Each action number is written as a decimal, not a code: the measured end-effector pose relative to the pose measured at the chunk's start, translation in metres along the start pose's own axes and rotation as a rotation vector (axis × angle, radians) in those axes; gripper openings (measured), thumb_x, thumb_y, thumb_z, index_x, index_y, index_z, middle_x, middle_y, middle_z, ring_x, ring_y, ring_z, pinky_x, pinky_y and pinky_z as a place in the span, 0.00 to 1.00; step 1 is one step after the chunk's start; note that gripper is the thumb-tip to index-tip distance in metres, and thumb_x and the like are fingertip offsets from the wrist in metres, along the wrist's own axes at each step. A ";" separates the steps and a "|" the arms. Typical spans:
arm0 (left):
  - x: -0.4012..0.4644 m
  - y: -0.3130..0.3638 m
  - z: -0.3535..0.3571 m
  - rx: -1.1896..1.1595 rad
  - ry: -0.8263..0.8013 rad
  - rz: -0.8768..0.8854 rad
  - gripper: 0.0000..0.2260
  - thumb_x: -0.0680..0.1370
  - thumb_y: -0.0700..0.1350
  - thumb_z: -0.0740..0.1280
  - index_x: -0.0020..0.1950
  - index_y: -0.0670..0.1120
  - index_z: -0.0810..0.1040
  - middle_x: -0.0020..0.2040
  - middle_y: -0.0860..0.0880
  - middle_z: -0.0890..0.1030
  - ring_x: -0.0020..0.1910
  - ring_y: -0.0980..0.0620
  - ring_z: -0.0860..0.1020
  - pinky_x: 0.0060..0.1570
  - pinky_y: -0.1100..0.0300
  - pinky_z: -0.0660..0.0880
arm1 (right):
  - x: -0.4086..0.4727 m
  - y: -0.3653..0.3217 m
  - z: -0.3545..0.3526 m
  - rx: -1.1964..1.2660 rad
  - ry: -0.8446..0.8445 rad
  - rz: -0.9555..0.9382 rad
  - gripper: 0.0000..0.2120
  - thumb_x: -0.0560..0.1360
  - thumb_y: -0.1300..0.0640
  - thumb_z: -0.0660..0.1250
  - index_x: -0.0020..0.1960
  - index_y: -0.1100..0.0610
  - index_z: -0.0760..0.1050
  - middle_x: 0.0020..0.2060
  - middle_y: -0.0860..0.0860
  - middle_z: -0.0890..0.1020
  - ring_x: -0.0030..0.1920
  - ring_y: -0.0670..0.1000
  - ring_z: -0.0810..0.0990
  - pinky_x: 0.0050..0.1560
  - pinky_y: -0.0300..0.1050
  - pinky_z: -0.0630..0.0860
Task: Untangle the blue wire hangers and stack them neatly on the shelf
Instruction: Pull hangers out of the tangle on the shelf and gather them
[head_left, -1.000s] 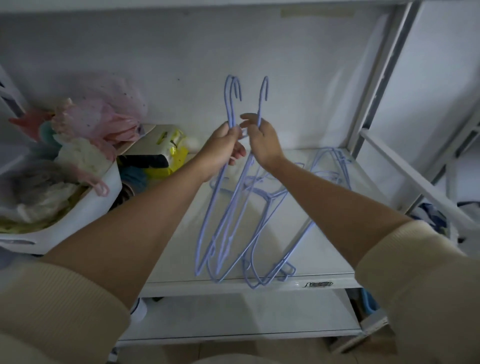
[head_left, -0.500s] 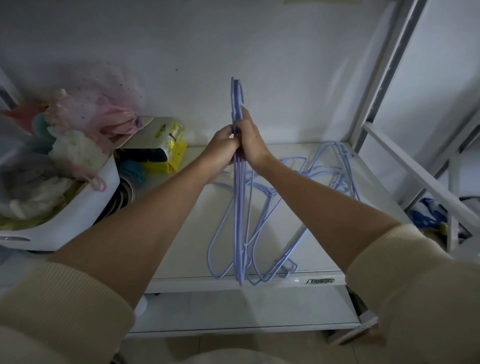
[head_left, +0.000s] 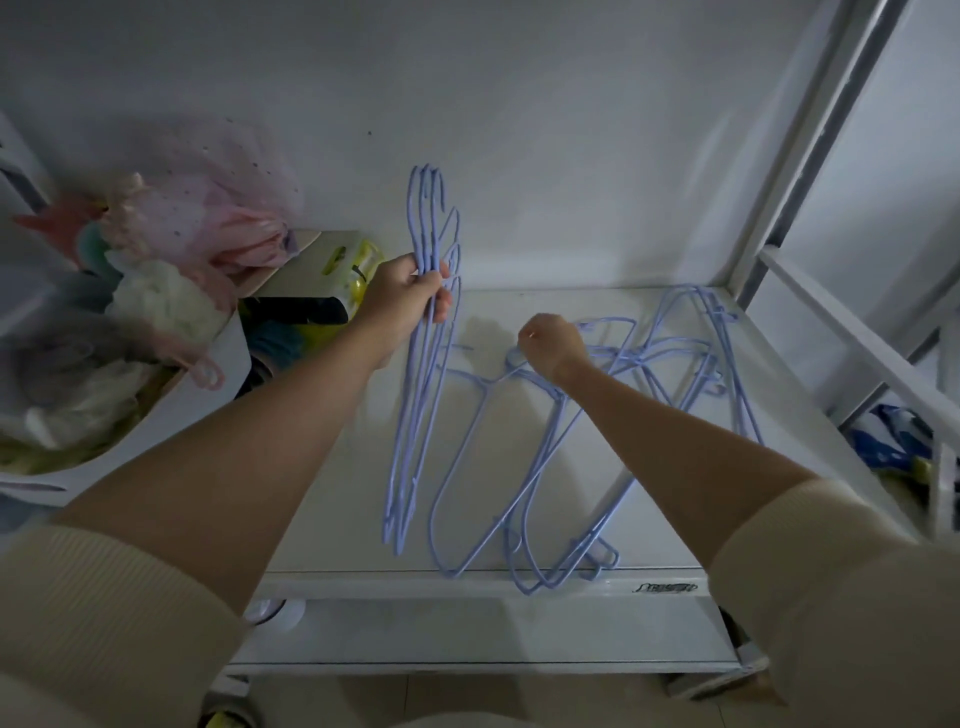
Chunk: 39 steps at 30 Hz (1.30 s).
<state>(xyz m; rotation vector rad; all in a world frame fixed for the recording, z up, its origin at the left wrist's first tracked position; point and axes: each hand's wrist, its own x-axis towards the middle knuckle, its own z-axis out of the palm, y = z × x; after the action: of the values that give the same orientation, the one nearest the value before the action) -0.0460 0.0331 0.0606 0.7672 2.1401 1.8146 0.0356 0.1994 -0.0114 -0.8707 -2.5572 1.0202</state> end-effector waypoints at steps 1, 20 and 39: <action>0.000 -0.004 -0.003 0.001 0.004 -0.011 0.09 0.80 0.34 0.56 0.44 0.41 0.73 0.32 0.44 0.73 0.23 0.59 0.74 0.30 0.64 0.74 | 0.001 -0.001 0.011 -0.052 -0.033 -0.008 0.14 0.73 0.61 0.61 0.54 0.64 0.81 0.56 0.62 0.82 0.59 0.61 0.79 0.56 0.46 0.74; 0.005 -0.027 -0.011 -0.049 0.007 -0.029 0.11 0.80 0.34 0.56 0.41 0.44 0.73 0.32 0.44 0.74 0.22 0.59 0.74 0.28 0.66 0.75 | 0.017 0.000 0.059 -0.556 -0.202 -0.228 0.15 0.76 0.63 0.55 0.60 0.66 0.72 0.59 0.64 0.78 0.61 0.62 0.75 0.62 0.49 0.67; 0.008 0.009 0.030 -0.135 -0.007 -0.029 0.07 0.80 0.38 0.60 0.54 0.42 0.76 0.38 0.45 0.80 0.32 0.55 0.79 0.42 0.58 0.78 | -0.006 -0.084 -0.021 0.455 0.274 -0.341 0.10 0.76 0.63 0.59 0.41 0.62 0.77 0.36 0.57 0.82 0.35 0.55 0.79 0.38 0.46 0.76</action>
<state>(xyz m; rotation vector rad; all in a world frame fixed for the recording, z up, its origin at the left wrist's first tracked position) -0.0357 0.0631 0.0649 0.7061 1.9889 1.9155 0.0124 0.1589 0.0612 -0.4012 -2.0313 1.2044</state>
